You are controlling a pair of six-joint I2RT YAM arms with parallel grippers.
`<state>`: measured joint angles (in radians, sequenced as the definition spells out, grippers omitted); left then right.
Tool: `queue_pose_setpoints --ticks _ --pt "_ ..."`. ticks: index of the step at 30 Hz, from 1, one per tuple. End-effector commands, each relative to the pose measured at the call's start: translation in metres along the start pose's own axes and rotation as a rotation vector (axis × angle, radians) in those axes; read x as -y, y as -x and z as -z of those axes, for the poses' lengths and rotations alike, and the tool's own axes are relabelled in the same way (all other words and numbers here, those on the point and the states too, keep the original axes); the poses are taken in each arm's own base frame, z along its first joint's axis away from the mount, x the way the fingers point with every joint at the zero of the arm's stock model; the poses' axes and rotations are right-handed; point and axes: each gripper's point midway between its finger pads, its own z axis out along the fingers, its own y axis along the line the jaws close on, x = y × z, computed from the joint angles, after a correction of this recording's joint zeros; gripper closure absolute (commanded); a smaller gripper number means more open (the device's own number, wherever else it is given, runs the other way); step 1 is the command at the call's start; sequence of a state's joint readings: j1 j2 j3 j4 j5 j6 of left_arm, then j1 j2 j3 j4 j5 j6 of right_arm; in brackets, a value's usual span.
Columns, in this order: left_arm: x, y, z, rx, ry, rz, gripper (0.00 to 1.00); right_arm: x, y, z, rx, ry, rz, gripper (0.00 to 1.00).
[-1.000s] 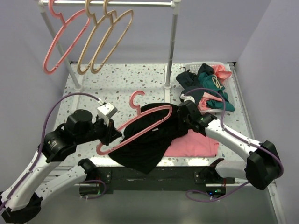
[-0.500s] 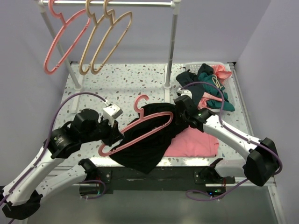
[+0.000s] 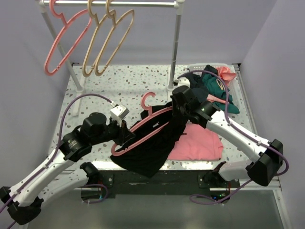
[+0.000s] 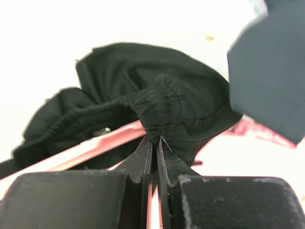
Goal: Place the shorts on the hanger
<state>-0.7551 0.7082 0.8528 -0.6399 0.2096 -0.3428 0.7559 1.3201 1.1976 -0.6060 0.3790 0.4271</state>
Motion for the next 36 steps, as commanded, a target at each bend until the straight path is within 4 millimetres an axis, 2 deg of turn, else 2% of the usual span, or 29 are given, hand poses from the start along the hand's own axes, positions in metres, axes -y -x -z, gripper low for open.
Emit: queue_pose_setpoints --ticks 1,2,4,5,6,8,11,12,13,15,16,17,19,20,21,22,23,24,25,26,28,29,31,32,34,35,36 --pt "0.012 0.049 -0.005 0.265 -0.062 0.021 1.00 -0.024 0.054 0.015 0.124 0.052 0.003 1.00" --pt "0.008 0.053 -0.005 0.305 -0.042 0.041 1.00 -0.033 0.067 0.021 0.149 0.074 -0.004 1.00" --pt "0.006 0.060 -0.003 0.400 -0.048 0.048 1.00 -0.052 0.068 0.024 0.149 0.107 0.017 1.00" --pt "0.002 0.063 -0.001 0.433 -0.035 0.070 1.00 -0.060 0.077 0.030 0.170 0.122 0.014 1.00" --pt "0.003 0.066 0.004 0.473 -0.043 0.070 1.00 -0.074 0.076 0.037 0.175 0.154 0.032 1.00" --pt "-0.003 0.068 0.005 0.531 -0.027 0.087 1.00 -0.090 0.080 0.040 0.186 0.163 0.058 1.00" --pt "-0.004 0.072 0.019 0.622 -0.038 0.102 1.00 -0.129 0.071 0.051 0.176 0.221 0.131 1.00" --pt "-0.005 0.080 0.026 0.677 -0.031 0.107 1.00 -0.131 0.071 0.051 0.179 0.211 0.140 1.00" --pt "-0.007 0.079 0.029 0.703 -0.033 0.112 1.00 -0.133 0.069 0.051 0.175 0.213 0.146 1.00" --pt "-0.011 0.083 0.042 0.766 -0.014 0.128 1.00 -0.133 0.067 0.051 0.177 0.212 0.138 0.94" --pt "-0.014 0.083 0.044 0.782 -0.003 0.135 1.00 -0.133 0.069 0.052 0.190 0.216 0.123 0.83" --pt "-0.018 0.085 0.048 0.802 0.015 0.143 1.00 -0.130 0.062 0.048 0.184 0.207 0.117 0.76" --pt "-0.019 0.087 0.056 0.837 0.021 0.149 1.00 -0.127 0.069 0.058 0.223 0.226 0.075 0.61" --pt "-0.021 0.088 0.057 0.847 0.028 0.154 1.00 -0.124 0.057 0.052 0.208 0.223 0.063 0.58" --pt "-0.021 0.088 0.058 0.852 0.026 0.154 1.00 -0.122 0.054 0.054 0.212 0.230 0.047 0.55" --pt "-0.020 0.090 0.059 0.863 0.021 0.154 1.00 -0.120 0.059 0.062 0.243 0.252 0.010 0.53" --pt "-0.020 0.092 0.060 0.871 0.020 0.155 1.00 -0.118 0.040 0.055 0.216 0.250 -0.003 0.52" --pt "-0.020 0.093 0.060 0.874 0.024 0.155 1.00 -0.116 0.033 0.054 0.214 0.254 -0.017 0.51" --pt "-0.020 0.094 0.061 0.880 0.027 0.155 1.00 -0.116 0.036 0.060 0.243 0.277 -0.054 0.51" --pt "-0.022 0.095 0.061 0.881 0.039 0.155 1.00 -0.115 0.013 0.052 0.217 0.272 -0.062 0.51" --pt "-0.023 0.097 0.061 0.892 0.045 0.157 1.00 -0.122 0.008 0.052 0.244 0.314 -0.118 0.51" --pt "-0.025 0.098 0.060 0.893 0.053 0.159 1.00 -0.124 -0.012 0.047 0.217 0.323 -0.135 0.51" --pt "-0.024 0.102 0.061 0.903 0.049 0.164 1.00 -0.135 -0.017 0.043 0.233 0.359 -0.202 0.50" --pt "-0.025 0.102 0.060 0.903 0.055 0.168 1.00 -0.134 -0.033 0.034 0.221 0.340 -0.206 0.49" --pt "-0.025 0.105 0.060 0.911 0.055 0.176 1.00 -0.142 -0.033 0.029 0.248 0.371 -0.282 0.47" --pt "-0.025 0.105 0.058 0.907 0.057 0.176 1.00 -0.139 -0.046 0.020 0.238 0.362 -0.291 0.46" --pt "-0.025 0.106 0.059 0.909 0.058 0.176 1.00 -0.146 -0.037 0.022 0.279 0.399 -0.343 0.43"
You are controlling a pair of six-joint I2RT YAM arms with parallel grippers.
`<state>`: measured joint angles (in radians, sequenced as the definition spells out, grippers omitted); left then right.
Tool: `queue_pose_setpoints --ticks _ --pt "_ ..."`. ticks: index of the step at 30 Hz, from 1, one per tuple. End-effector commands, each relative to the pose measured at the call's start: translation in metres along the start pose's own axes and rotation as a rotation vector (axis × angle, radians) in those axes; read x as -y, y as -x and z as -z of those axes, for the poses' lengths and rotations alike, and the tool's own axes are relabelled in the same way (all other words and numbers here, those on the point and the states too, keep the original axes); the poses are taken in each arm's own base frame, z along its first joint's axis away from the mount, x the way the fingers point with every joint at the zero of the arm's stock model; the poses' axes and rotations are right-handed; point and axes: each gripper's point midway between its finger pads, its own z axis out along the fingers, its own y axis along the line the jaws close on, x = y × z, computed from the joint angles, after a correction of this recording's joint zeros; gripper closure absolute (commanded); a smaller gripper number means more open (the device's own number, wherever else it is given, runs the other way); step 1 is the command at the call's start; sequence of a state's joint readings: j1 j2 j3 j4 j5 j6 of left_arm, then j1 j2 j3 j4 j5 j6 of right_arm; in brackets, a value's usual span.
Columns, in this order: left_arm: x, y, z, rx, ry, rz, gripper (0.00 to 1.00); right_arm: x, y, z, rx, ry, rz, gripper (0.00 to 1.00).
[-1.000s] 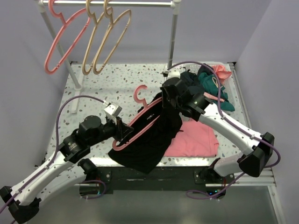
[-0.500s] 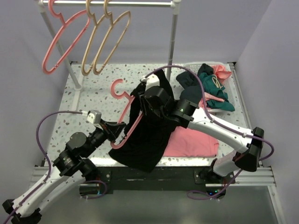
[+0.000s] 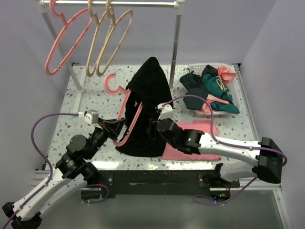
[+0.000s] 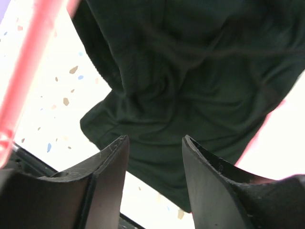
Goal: Place the shorts on the hanger
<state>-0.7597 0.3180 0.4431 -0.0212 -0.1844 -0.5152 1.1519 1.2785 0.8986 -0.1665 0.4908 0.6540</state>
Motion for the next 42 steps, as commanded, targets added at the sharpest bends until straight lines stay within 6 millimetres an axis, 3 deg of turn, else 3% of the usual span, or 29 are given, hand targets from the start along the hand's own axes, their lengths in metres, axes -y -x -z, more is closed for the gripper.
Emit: queue_pose_setpoints --ticks 1,2,3,6,14,19,25,29,36,39,42 --pt "0.022 0.054 -0.003 0.195 -0.063 0.057 1.00 -0.025 0.030 -0.013 0.204 0.097 -0.268 0.41" --pt "0.022 0.054 -0.004 0.193 -0.060 0.056 1.00 -0.024 0.023 -0.018 0.201 0.100 -0.275 0.40" --pt "0.022 0.054 -0.004 0.193 -0.060 0.056 1.00 -0.028 0.030 -0.019 0.242 0.119 -0.310 0.38" --pt "0.020 0.054 -0.003 0.195 -0.053 0.060 1.00 -0.033 0.027 -0.028 0.274 0.125 -0.346 0.34" --pt "0.017 0.055 -0.002 0.197 -0.035 0.077 1.00 -0.025 0.022 -0.059 0.329 0.011 -0.435 0.28" --pt "0.015 0.055 0.000 0.205 -0.024 0.091 1.00 -0.017 0.015 -0.073 0.332 -0.074 -0.429 0.35" --pt "0.010 0.054 0.000 0.230 -0.010 0.118 1.00 -0.009 0.015 -0.073 0.335 -0.122 -0.379 0.51" --pt "0.012 0.054 -0.003 0.230 -0.021 0.124 1.00 -0.009 0.019 -0.071 0.343 -0.124 -0.367 0.40" --pt "0.015 0.055 -0.005 0.225 -0.031 0.125 1.00 -0.025 0.024 -0.085 0.326 -0.121 -0.346 0.40" --pt "0.015 0.057 -0.003 0.231 -0.027 0.126 1.00 -0.028 0.026 -0.093 0.324 -0.132 -0.344 0.46" --pt "0.013 0.062 -0.002 0.252 -0.014 0.132 1.00 -0.025 0.019 -0.098 0.303 -0.151 -0.324 0.68"
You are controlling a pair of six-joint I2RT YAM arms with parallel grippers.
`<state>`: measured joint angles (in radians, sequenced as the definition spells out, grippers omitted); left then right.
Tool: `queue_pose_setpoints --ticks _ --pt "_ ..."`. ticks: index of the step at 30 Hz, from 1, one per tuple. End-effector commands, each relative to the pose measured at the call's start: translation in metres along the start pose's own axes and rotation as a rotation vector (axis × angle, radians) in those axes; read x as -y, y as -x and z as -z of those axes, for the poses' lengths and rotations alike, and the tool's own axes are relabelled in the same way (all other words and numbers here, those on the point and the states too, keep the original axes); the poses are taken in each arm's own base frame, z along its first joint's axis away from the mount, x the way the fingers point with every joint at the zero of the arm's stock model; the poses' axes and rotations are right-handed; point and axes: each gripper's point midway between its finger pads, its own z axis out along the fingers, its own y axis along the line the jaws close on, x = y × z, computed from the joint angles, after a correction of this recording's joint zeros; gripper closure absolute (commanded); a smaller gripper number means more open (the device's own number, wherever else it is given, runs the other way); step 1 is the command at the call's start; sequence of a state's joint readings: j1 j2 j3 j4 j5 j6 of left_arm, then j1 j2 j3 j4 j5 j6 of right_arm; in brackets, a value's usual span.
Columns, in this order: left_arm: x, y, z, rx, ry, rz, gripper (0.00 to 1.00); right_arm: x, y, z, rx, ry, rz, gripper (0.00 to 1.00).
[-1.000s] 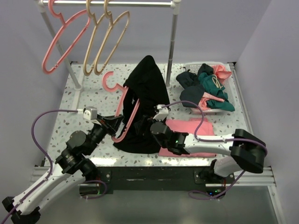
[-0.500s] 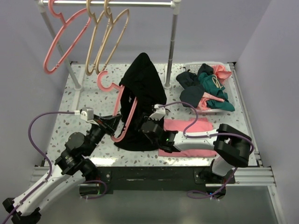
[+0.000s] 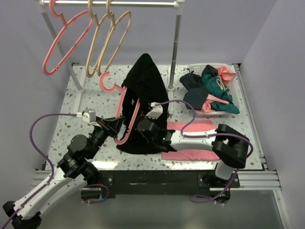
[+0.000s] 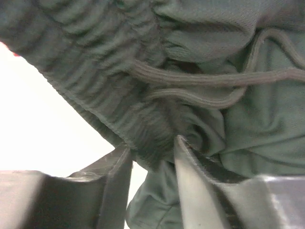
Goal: Place the shorts on the hanger
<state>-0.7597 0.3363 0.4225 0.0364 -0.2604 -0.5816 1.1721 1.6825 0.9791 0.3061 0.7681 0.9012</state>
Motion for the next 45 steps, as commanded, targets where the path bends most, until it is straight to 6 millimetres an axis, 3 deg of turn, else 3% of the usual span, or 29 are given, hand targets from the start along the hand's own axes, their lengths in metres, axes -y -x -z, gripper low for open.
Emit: queue_pose_setpoints --ticks 1,4,6,7,11,15,19,25,30,32,33,36,39,41,42,44,45 --pt "0.023 0.058 0.003 0.209 -0.063 0.077 1.00 0.004 0.005 -0.007 0.033 -0.053 0.013 0.84" --pt "0.016 0.066 0.000 0.258 -0.020 0.108 1.00 0.006 0.003 0.000 0.003 -0.060 0.035 1.00" --pt "0.012 0.071 -0.004 0.293 0.004 0.126 1.00 0.010 -0.002 0.008 -0.028 -0.061 0.059 1.00" --pt "0.008 0.075 -0.006 0.314 0.028 0.133 1.00 0.005 0.005 0.016 -0.026 -0.042 0.046 1.00" --pt "0.008 0.087 -0.017 0.387 0.047 0.161 1.00 -0.003 -0.002 0.045 -0.089 0.005 0.103 1.00" --pt "0.007 0.080 -0.035 0.395 0.057 0.160 1.00 -0.026 -0.011 0.073 -0.147 0.078 0.135 1.00" --pt "0.003 0.077 -0.046 0.411 0.079 0.140 1.00 -0.030 -0.012 0.091 -0.203 0.108 0.155 1.00" --pt "-0.008 0.063 -0.056 0.390 0.116 0.037 1.00 -0.044 0.012 0.115 -0.220 0.182 0.144 1.00" --pt "-0.014 0.038 -0.065 0.306 0.123 -0.033 1.00 -0.069 0.040 0.128 -0.214 0.244 0.163 1.00" --pt "-0.009 0.026 -0.067 0.248 0.095 -0.050 1.00 -0.070 0.048 0.130 -0.212 0.238 0.221 1.00" --pt "-0.008 0.020 -0.068 0.222 0.088 -0.061 1.00 -0.081 0.062 0.132 -0.191 0.255 0.216 1.00" --pt "-0.002 0.004 -0.068 0.125 0.075 -0.091 1.00 -0.090 0.084 0.133 -0.176 0.263 0.249 1.00" --pt "0.003 -0.012 -0.057 0.036 0.057 -0.064 1.00 -0.075 0.095 0.117 -0.180 0.218 0.260 1.00" --pt "-0.002 -0.033 -0.048 -0.051 0.059 -0.048 1.00 -0.068 0.087 0.108 -0.249 0.236 0.232 1.00" --pt "-0.002 -0.039 -0.044 -0.077 0.057 -0.007 1.00 -0.050 0.081 0.095 -0.276 0.205 0.228 1.00" --pt "-0.008 -0.071 -0.034 -0.176 0.046 0.013 1.00 -0.042 0.066 0.087 -0.319 0.210 0.235 1.00" --pt "-0.010 -0.082 -0.031 -0.206 0.047 0.054 1.00 -0.030 0.049 0.079 -0.351 0.182 0.257 1.00"
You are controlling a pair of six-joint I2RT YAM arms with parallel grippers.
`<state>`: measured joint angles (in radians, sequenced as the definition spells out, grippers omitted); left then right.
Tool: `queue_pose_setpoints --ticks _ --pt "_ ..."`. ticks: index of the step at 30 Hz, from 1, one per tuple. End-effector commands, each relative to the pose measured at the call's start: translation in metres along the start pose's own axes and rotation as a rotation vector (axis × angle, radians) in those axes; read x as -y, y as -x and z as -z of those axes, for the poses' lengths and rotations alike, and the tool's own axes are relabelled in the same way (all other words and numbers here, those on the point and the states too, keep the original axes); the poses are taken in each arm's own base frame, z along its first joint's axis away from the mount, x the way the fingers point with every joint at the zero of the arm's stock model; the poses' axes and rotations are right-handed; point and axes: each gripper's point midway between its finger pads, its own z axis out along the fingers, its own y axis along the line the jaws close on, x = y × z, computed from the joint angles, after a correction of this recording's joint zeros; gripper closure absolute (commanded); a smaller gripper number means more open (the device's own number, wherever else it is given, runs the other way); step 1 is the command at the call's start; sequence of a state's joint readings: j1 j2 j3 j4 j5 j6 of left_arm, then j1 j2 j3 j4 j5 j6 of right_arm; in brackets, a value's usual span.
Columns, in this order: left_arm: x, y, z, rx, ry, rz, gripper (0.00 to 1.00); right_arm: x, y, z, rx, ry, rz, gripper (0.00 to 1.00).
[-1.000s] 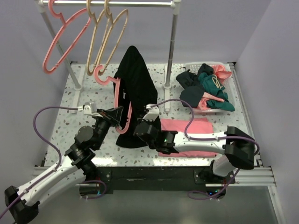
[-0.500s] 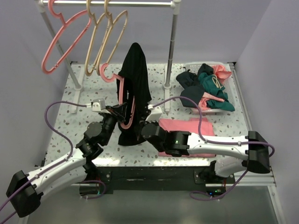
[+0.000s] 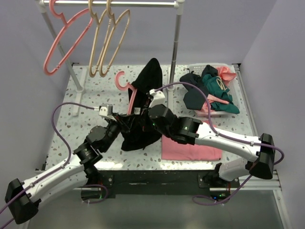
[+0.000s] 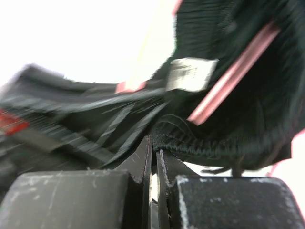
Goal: Place the shorts on the hanger
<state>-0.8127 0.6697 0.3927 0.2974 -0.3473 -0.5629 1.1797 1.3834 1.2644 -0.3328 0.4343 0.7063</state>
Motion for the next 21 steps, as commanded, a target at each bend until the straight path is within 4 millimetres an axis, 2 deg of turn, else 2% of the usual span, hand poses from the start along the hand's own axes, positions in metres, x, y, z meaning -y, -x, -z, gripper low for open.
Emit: queue_pose_setpoints --ticks 1,2,4,5,7,8,9,10,11,13,14,15,17,21 --pt "-0.006 -0.062 0.017 -0.200 -0.037 0.097 1.00 0.027 -0.032 -0.026 -0.100 -0.021 0.024 1.00" --pt "-0.008 -0.072 0.019 -0.218 -0.038 0.115 1.00 0.024 -0.039 -0.032 -0.109 0.001 0.013 1.00" --pt "-0.020 -0.105 0.025 -0.293 -0.018 0.146 1.00 0.041 -0.074 -0.047 -0.168 -0.030 0.019 1.00" --pt "-0.022 -0.111 0.026 -0.299 -0.018 0.153 1.00 0.043 -0.081 -0.053 -0.171 -0.029 0.011 1.00" --pt "-0.036 -0.132 0.028 -0.346 0.036 0.147 1.00 0.061 -0.114 -0.062 -0.232 -0.065 0.003 1.00" --pt "-0.039 -0.136 0.028 -0.359 0.046 0.143 1.00 0.061 -0.118 -0.066 -0.231 -0.059 -0.024 1.00" --pt "-0.044 -0.145 0.028 -0.387 0.067 0.129 0.99 0.071 -0.134 -0.065 -0.261 -0.073 -0.028 1.00" --pt "-0.043 -0.146 0.027 -0.393 0.070 0.119 0.98 0.074 -0.140 -0.066 -0.270 -0.075 -0.039 1.00" --pt "-0.044 -0.148 0.027 -0.401 0.071 0.102 0.91 0.072 -0.141 -0.066 -0.264 -0.067 -0.064 1.00" --pt "-0.044 -0.148 0.023 -0.411 0.087 0.080 0.83 0.083 -0.156 -0.062 -0.286 -0.079 -0.077 1.00" --pt "-0.044 -0.150 0.022 -0.419 0.087 0.061 0.75 0.082 -0.155 -0.059 -0.277 -0.071 -0.098 1.00" --pt "-0.044 -0.149 0.021 -0.420 0.087 0.051 0.70 0.093 -0.166 -0.055 -0.296 -0.093 -0.098 1.00" --pt "-0.044 -0.148 0.017 -0.417 0.095 0.031 0.66 0.090 -0.163 -0.054 -0.271 -0.070 -0.125 1.00" --pt "-0.040 -0.142 0.008 -0.409 0.091 -0.005 0.59 0.097 -0.172 -0.051 -0.287 -0.078 -0.127 1.00"
